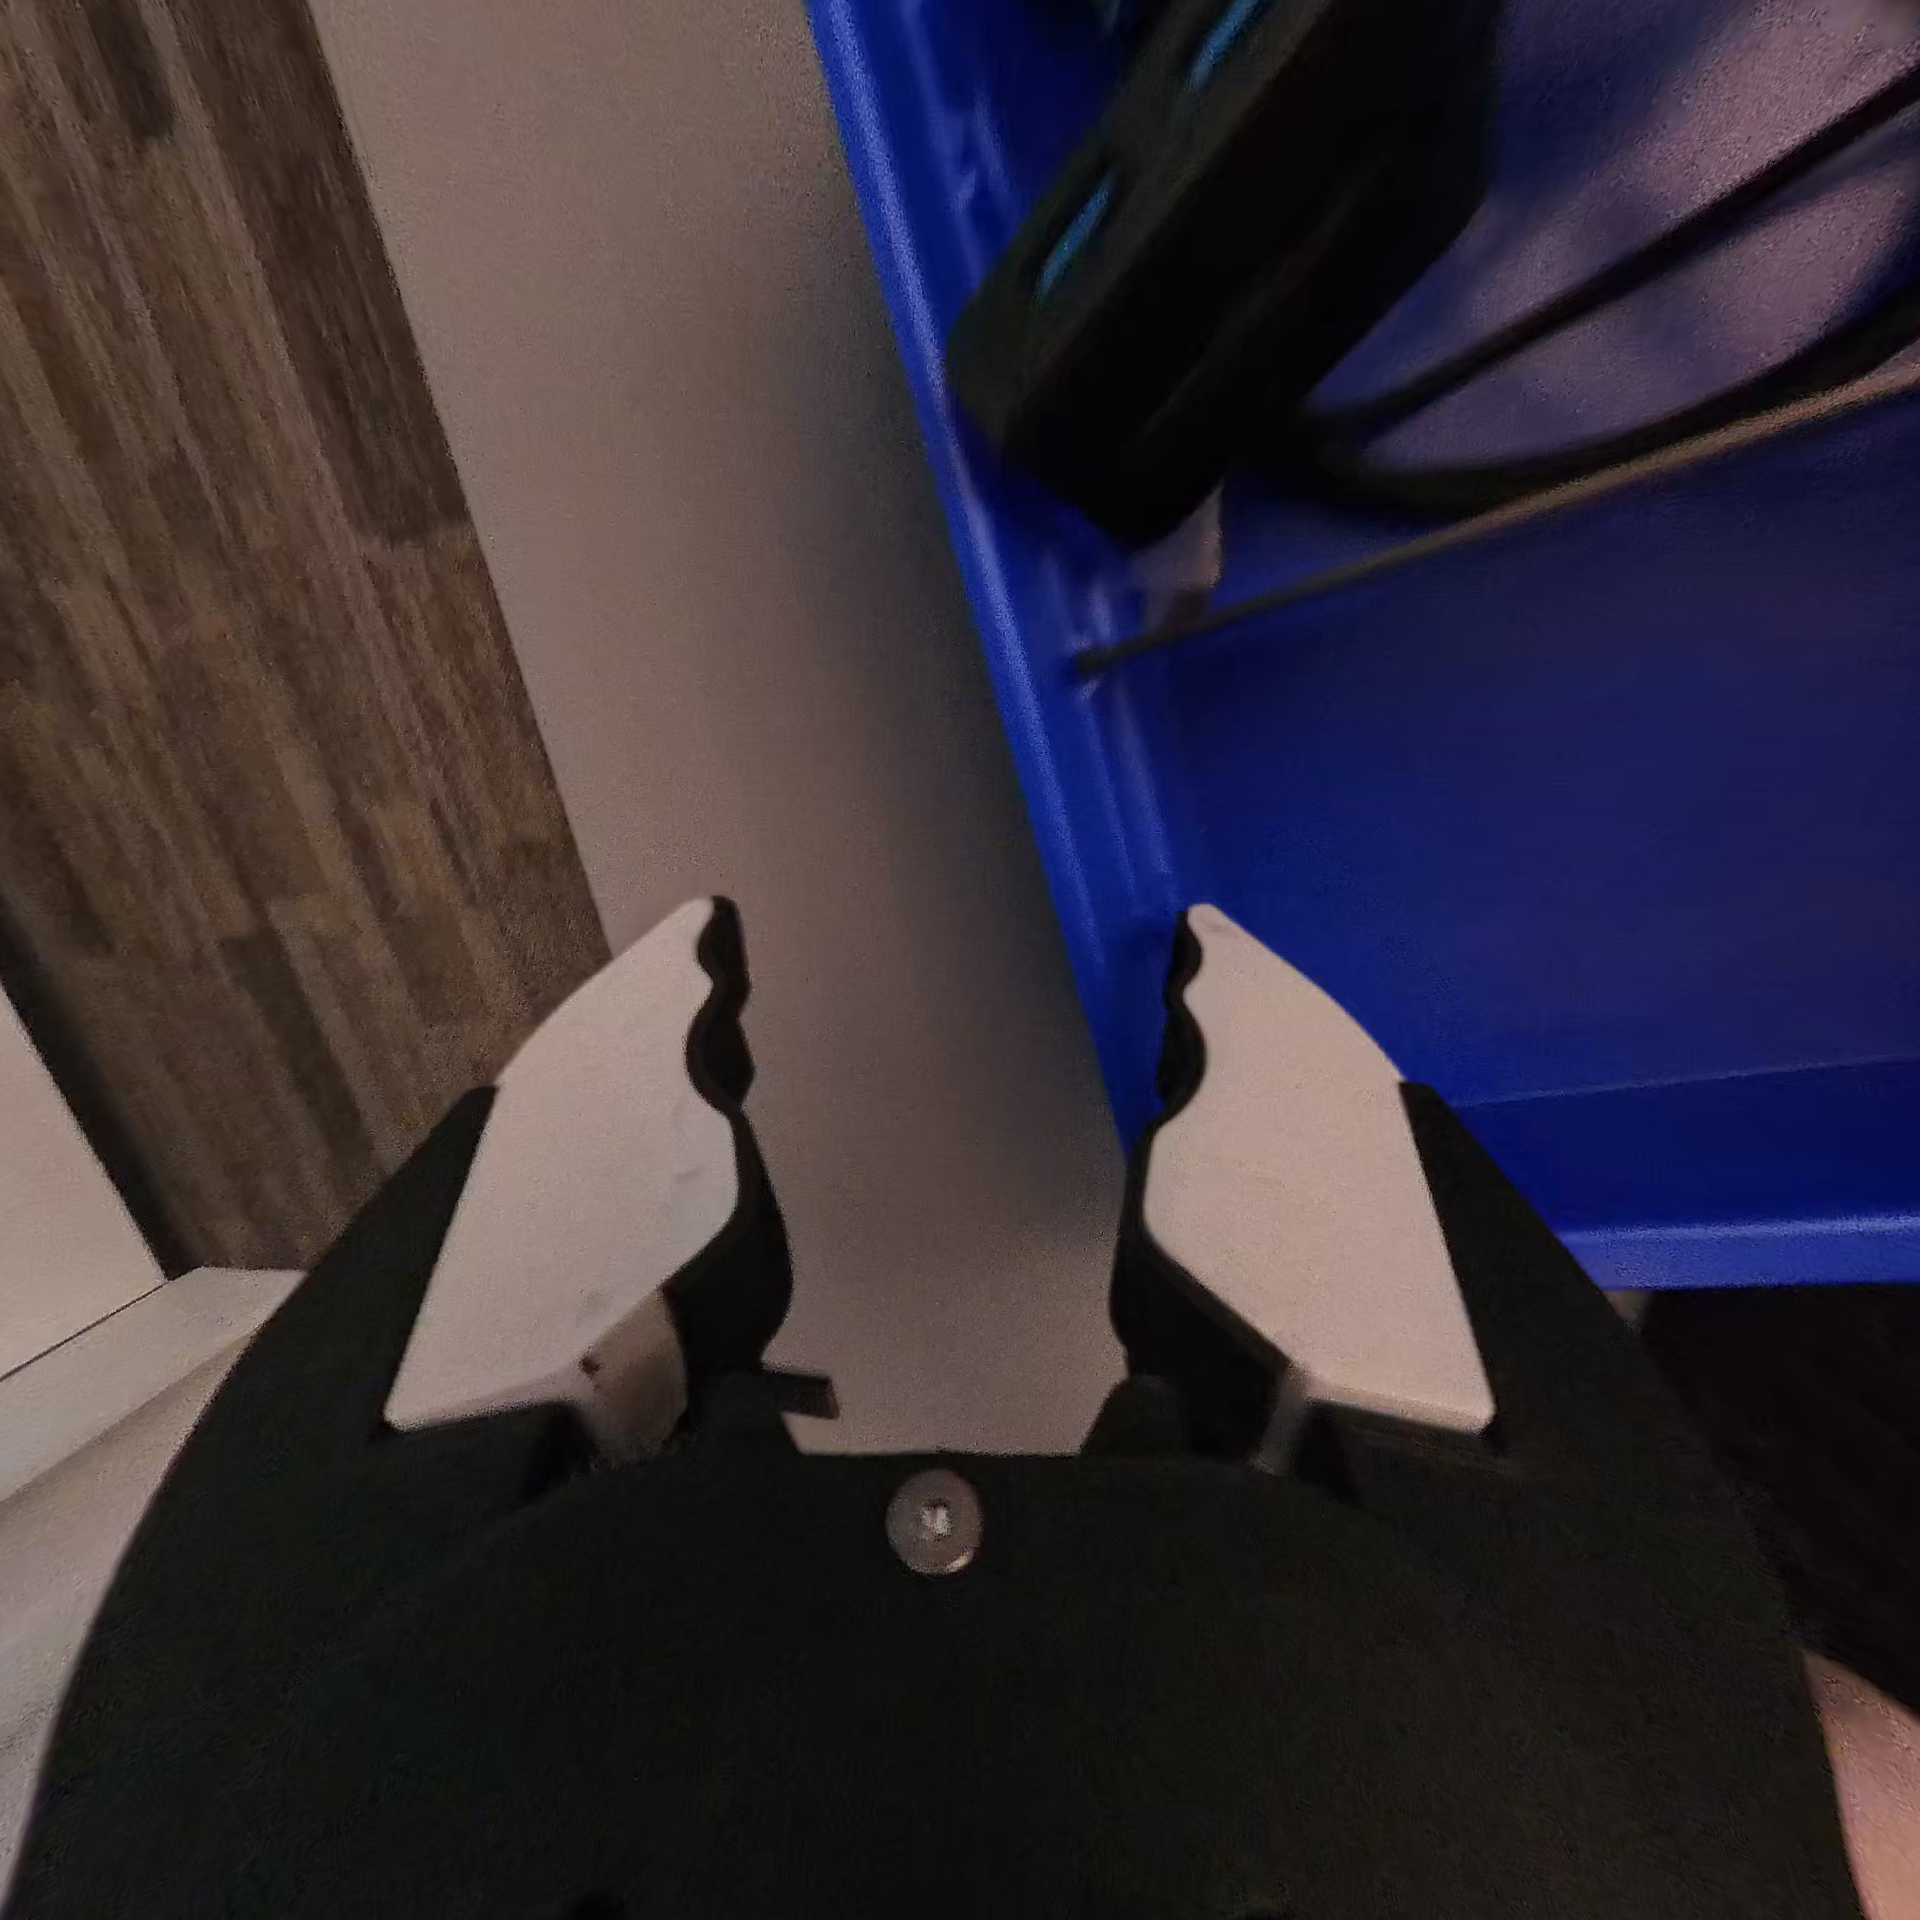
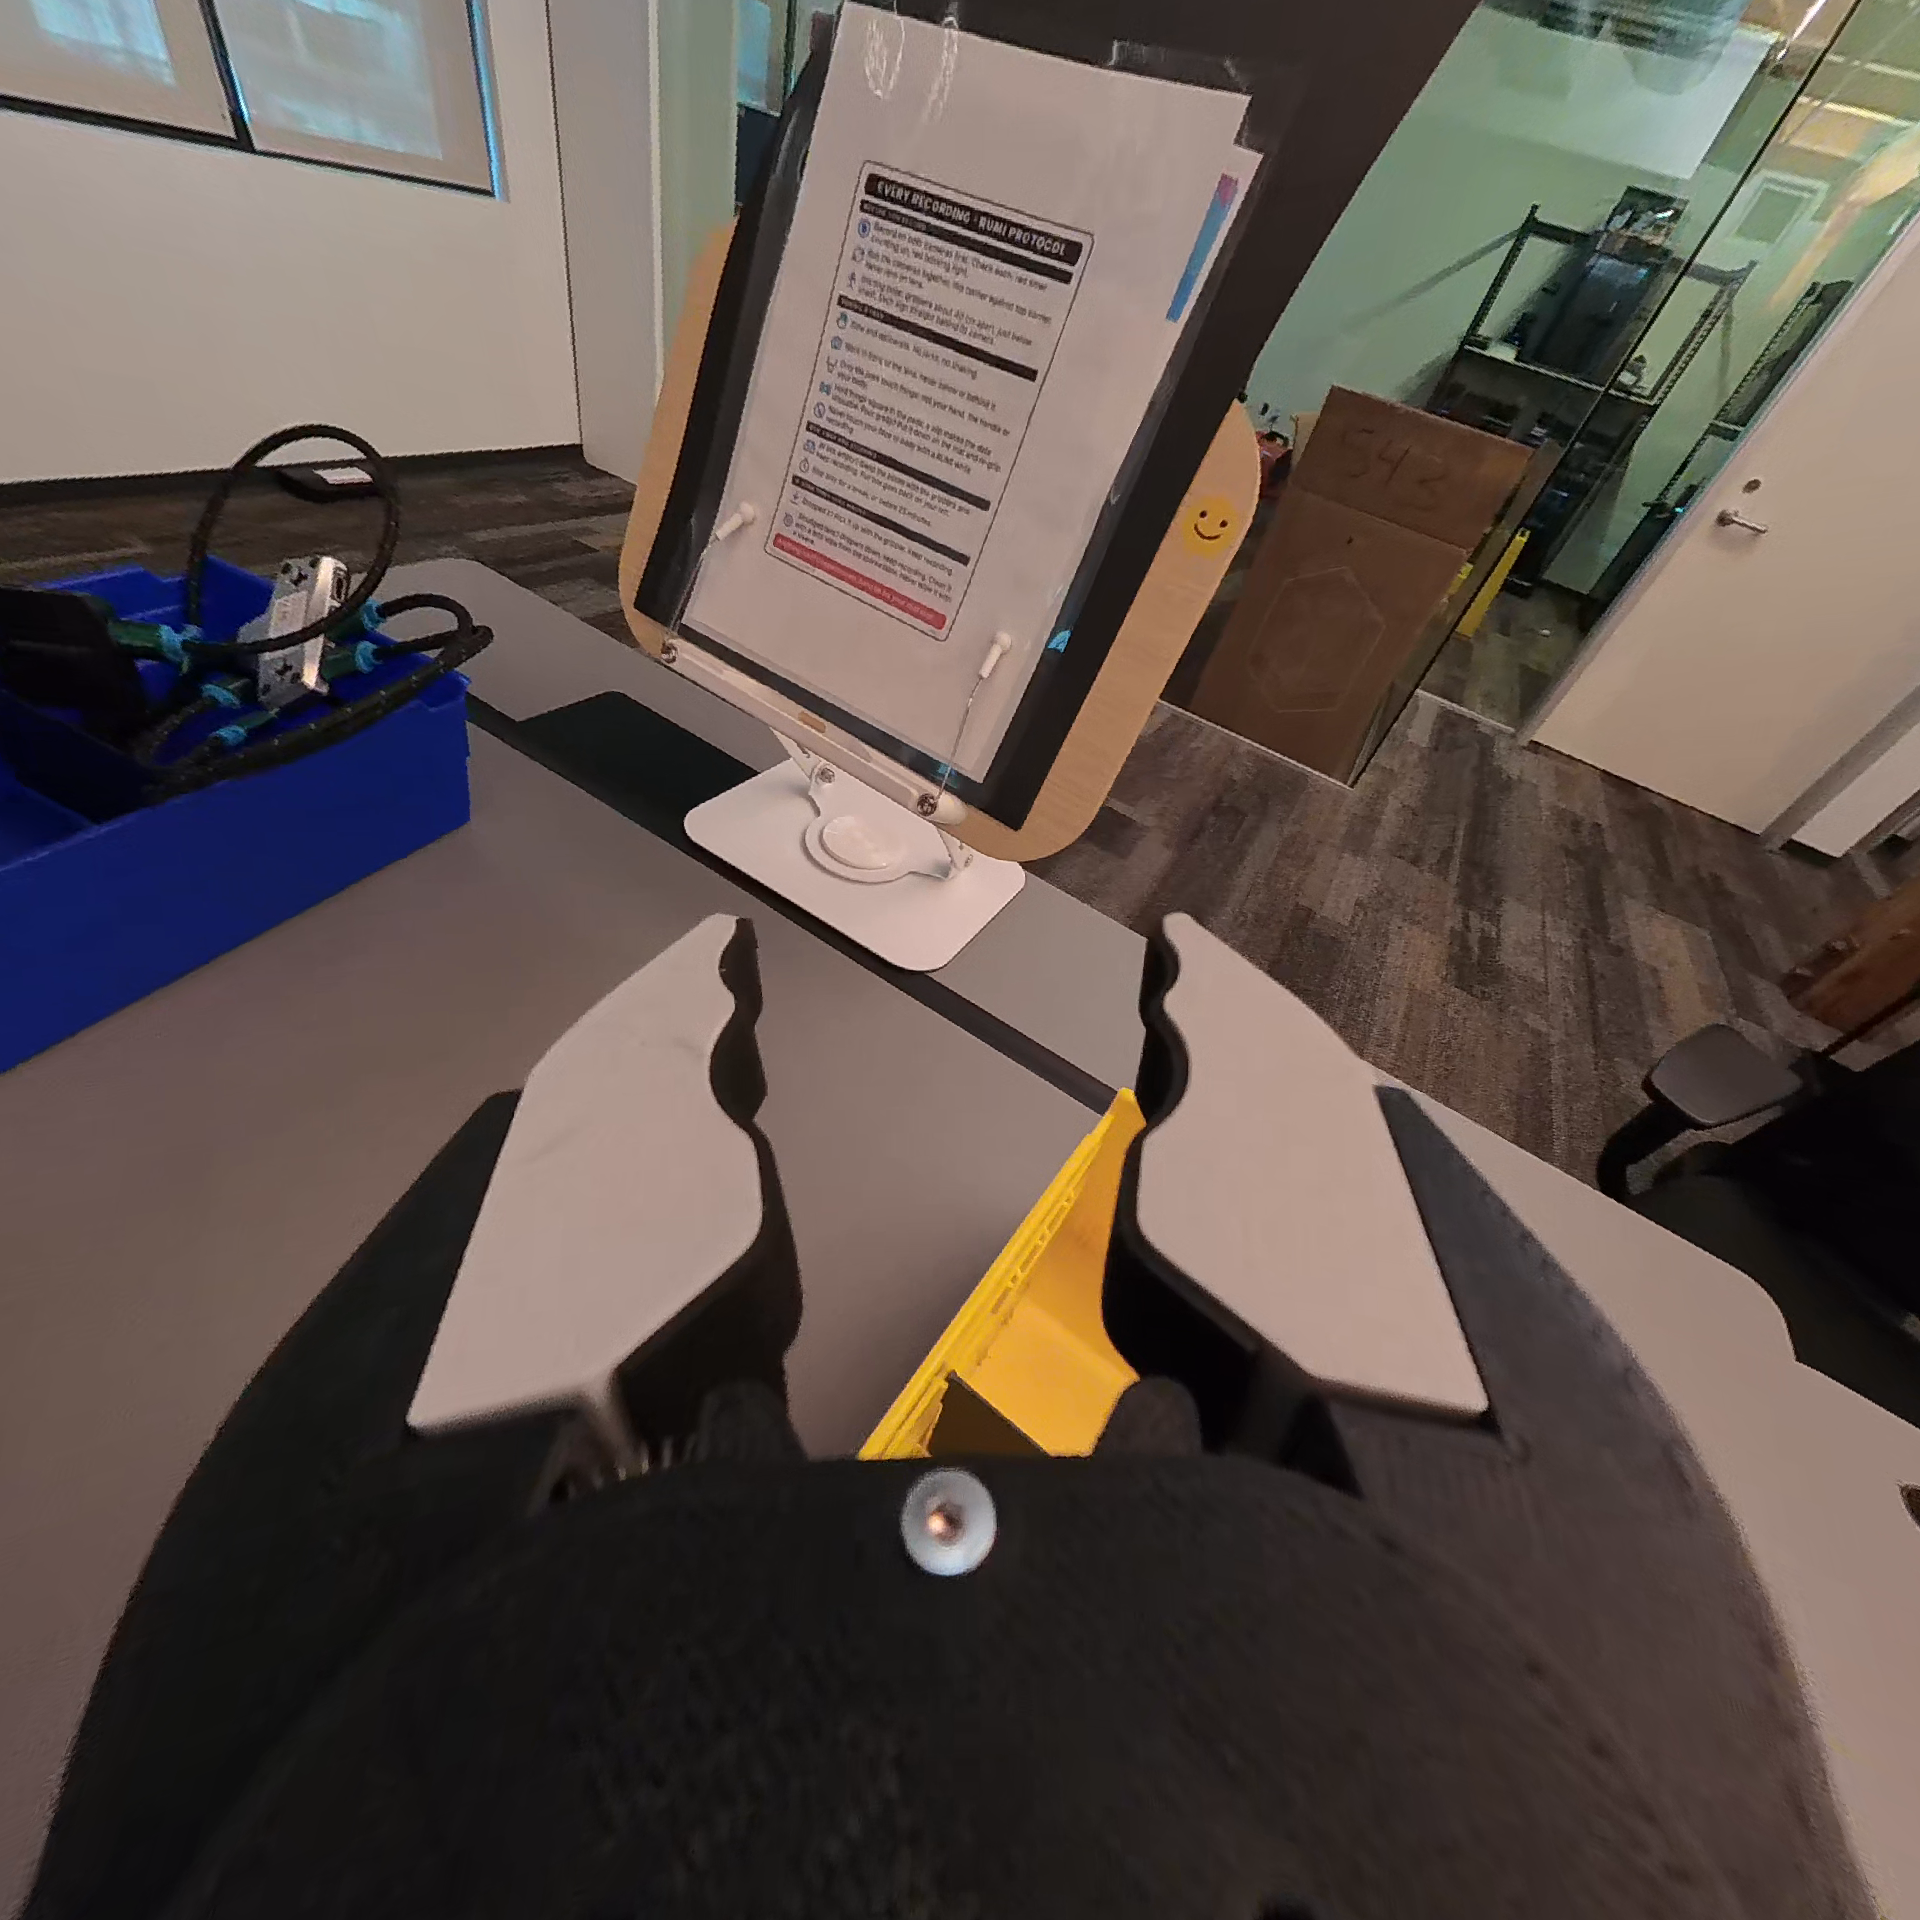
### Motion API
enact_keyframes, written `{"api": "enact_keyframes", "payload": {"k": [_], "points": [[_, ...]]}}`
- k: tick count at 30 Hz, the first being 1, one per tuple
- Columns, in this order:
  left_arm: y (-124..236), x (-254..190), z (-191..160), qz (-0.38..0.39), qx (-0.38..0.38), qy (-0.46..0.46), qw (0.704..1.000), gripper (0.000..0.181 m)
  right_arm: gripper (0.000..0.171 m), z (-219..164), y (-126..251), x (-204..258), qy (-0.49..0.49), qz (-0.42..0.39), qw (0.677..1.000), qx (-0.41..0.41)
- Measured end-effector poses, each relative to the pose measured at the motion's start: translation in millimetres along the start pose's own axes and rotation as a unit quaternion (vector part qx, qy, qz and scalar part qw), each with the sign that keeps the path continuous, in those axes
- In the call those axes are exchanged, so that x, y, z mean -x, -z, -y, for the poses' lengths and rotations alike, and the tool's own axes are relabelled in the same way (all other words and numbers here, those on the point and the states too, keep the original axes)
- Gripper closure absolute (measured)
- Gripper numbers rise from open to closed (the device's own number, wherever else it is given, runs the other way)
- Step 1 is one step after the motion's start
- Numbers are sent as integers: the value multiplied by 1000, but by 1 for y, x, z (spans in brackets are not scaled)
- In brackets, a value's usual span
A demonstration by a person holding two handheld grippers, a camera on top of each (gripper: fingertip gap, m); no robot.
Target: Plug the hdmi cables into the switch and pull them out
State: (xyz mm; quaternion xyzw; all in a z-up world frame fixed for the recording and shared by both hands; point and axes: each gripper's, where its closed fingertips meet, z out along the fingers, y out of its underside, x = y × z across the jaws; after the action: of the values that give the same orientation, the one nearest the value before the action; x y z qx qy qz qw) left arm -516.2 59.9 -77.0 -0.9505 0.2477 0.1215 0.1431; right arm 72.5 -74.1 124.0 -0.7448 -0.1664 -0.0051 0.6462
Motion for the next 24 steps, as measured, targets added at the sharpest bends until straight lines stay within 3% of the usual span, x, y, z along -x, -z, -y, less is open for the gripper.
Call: {"api": "enact_keyframes", "payload": {"k": [3, 5, 8, 11, 14, 16, 18, 20, 24], "points": [[-12, -4, -4, -36, 8, 9, 999, 111, 100, 2, 4, 0, -1, 1, 1000, -3], [-13, 4, -2, -19, 6, 23, 1000, 111, 100, 4, 7, -1, 0, -1, 1000, -5], [-13, 7, 3, 1, -5, 21, 1000, 132, 100, 5, 10, -4, -2, -5, 1000, -9], [1, 12, 9, 43, -25, -9, 999, 121, 100, 5, 10, -6, -8, -6, 1000, -12], [30, 11, 54, 86, -145, -45, 985, 115, 100, 4, 7, -5, -8, -3, 1000, -9], [53, -4, 98, 106, -261, -89, 955, 115, 100, 1, 3, -3, -6, 0, 1000, -3], [59, -38, 126, 85, -327, -153, 929, 121, 100, -2, -1, 0, -2, 4, 1000, 5], [49, -54, 138, 103, -314, -197, 923, 127, 100, -5, -4, 2, 4, 5, 1000, 13], [23, -72, 145, 95, -268, -237, 929, 121, 100, -9, -7, 3, 9, 5, 1000, 22]]}}
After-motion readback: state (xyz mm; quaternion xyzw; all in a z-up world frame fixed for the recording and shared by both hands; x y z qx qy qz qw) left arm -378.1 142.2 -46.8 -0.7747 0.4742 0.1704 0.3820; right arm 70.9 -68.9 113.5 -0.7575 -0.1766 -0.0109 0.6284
